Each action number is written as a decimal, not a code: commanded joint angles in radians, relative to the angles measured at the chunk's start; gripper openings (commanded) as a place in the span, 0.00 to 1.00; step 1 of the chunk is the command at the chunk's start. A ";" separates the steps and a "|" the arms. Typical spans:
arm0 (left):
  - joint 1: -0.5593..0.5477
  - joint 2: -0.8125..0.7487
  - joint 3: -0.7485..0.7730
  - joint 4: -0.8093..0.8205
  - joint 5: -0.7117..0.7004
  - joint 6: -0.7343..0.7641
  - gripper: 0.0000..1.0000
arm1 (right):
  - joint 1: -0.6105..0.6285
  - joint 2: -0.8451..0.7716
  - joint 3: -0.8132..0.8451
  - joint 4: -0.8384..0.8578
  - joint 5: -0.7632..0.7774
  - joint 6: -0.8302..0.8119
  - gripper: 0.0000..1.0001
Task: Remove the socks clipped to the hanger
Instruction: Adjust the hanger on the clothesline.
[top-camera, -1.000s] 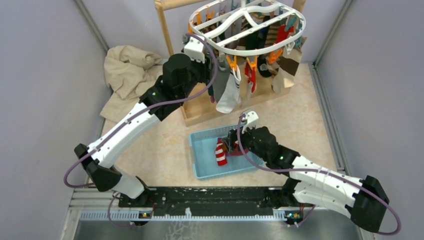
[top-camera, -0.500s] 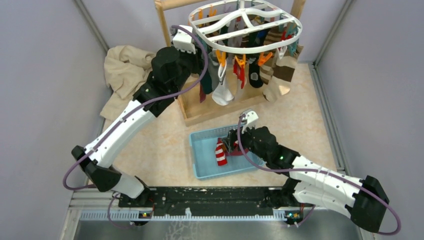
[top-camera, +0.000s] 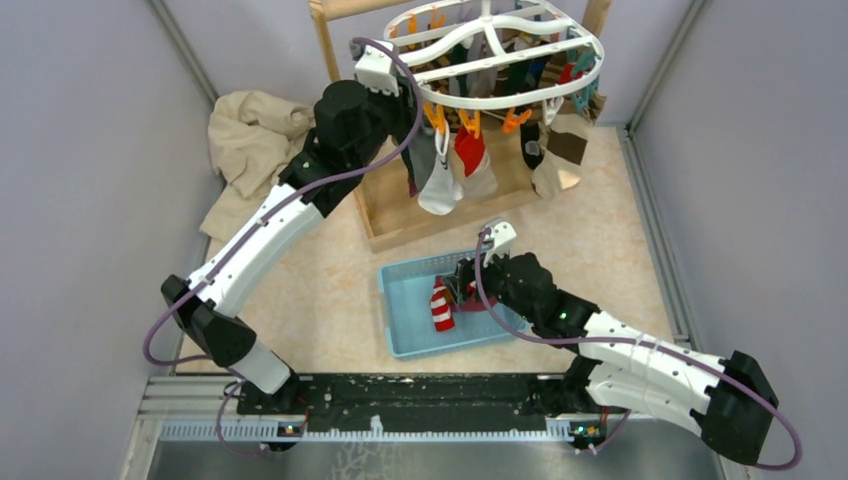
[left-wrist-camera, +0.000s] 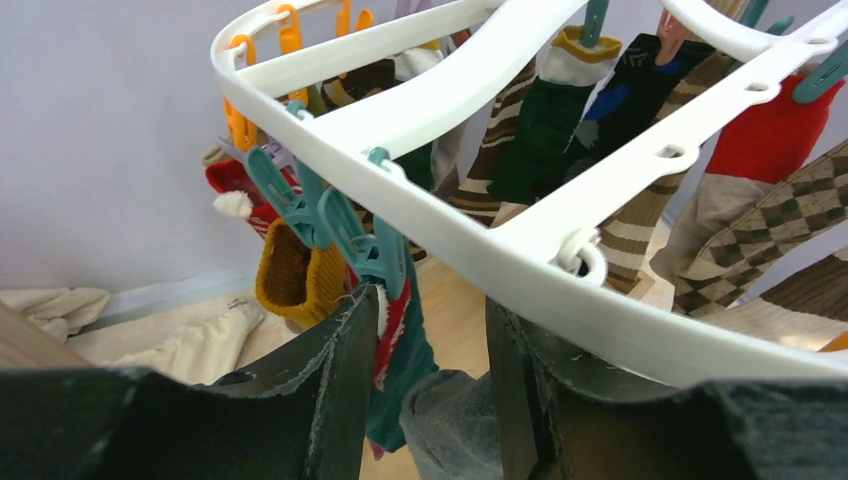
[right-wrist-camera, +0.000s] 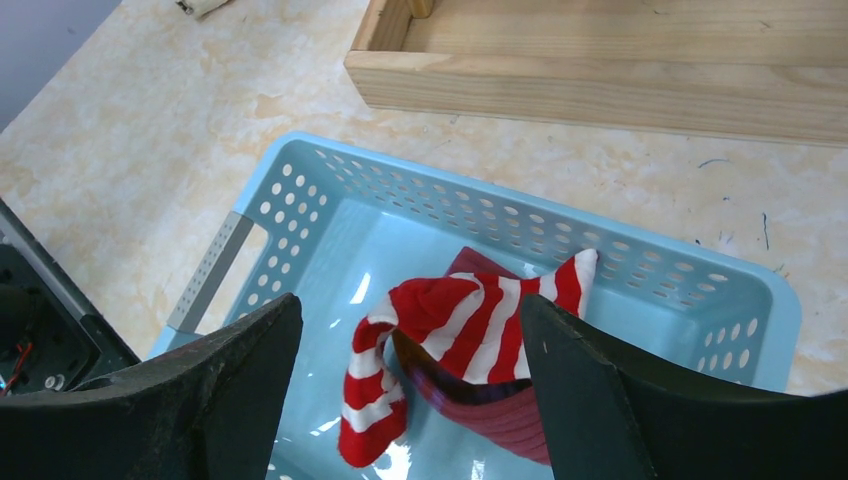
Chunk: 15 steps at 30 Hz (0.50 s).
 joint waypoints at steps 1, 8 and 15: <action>-0.019 0.020 0.062 0.043 0.044 -0.019 0.50 | 0.010 -0.004 0.035 0.061 -0.002 0.000 0.80; -0.105 0.043 0.064 0.063 0.038 -0.009 0.48 | 0.009 0.009 0.032 0.072 -0.005 0.002 0.80; -0.217 0.080 0.119 0.058 0.002 0.020 0.48 | 0.010 0.000 0.017 0.075 -0.007 0.007 0.80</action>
